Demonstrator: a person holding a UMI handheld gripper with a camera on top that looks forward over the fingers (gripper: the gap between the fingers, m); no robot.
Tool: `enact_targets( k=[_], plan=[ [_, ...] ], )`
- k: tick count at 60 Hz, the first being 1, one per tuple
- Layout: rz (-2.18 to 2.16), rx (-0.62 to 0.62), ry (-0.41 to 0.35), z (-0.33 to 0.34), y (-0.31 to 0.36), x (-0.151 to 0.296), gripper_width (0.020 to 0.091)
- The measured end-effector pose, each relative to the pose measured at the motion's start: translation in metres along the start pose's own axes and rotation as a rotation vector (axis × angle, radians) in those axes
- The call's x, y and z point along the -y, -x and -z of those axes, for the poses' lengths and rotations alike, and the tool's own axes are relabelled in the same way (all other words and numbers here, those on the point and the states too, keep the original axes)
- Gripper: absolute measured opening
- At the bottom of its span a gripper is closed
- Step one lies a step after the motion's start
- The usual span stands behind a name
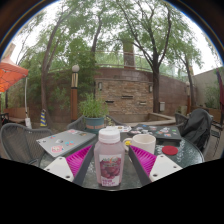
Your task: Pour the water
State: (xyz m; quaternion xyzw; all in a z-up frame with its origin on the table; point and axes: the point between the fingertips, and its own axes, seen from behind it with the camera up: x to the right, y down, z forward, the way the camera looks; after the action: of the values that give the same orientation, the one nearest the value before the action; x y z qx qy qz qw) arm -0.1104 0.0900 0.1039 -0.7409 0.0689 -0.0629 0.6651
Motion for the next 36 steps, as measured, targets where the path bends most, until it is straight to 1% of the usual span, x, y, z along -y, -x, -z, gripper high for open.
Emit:
enact_targets(
  k=[2, 3, 5, 6, 10, 14, 17, 18, 21, 23, 27, 28, 29, 36],
  plan=[
    [-0.017, 0.014, 0.019, -0.006, 0.005, -0.006, 0.0773],
    [-0.023, 0.015, 0.032, -0.010, 0.005, -0.009, 0.0719],
    [-0.027, 0.026, 0.065, -0.015, 0.010, -0.020, 0.0555],
    [-0.031, 0.031, 0.075, -0.015, 0.011, -0.022, 0.0549],
    [-0.031, 0.025, 0.030, -0.014, 0.011, -0.017, 0.0546],
    [-0.013, 0.021, 0.000, -0.014, 0.012, -0.015, 0.0520],
    [-0.011, 0.024, 0.008, -0.016, 0.010, -0.017, 0.0516],
    [-0.010, 0.023, 0.008, -0.016, 0.009, -0.017, 0.0495],
    [-0.011, 0.029, 0.004, -0.017, 0.011, -0.016, 0.0488],
    [-0.006, 0.035, 0.006, -0.018, 0.011, -0.016, 0.0465],
    [0.012, 0.061, -0.002, -0.020, 0.016, -0.015, 0.0464],
    [0.012, 0.070, -0.001, -0.021, 0.018, -0.015, 0.0459],
    [0.005, 0.085, -0.001, -0.022, 0.023, -0.015, 0.0429],
    [-0.174, 0.211, 0.068, -0.039, 0.044, -0.013, 0.0429]
  ],
)
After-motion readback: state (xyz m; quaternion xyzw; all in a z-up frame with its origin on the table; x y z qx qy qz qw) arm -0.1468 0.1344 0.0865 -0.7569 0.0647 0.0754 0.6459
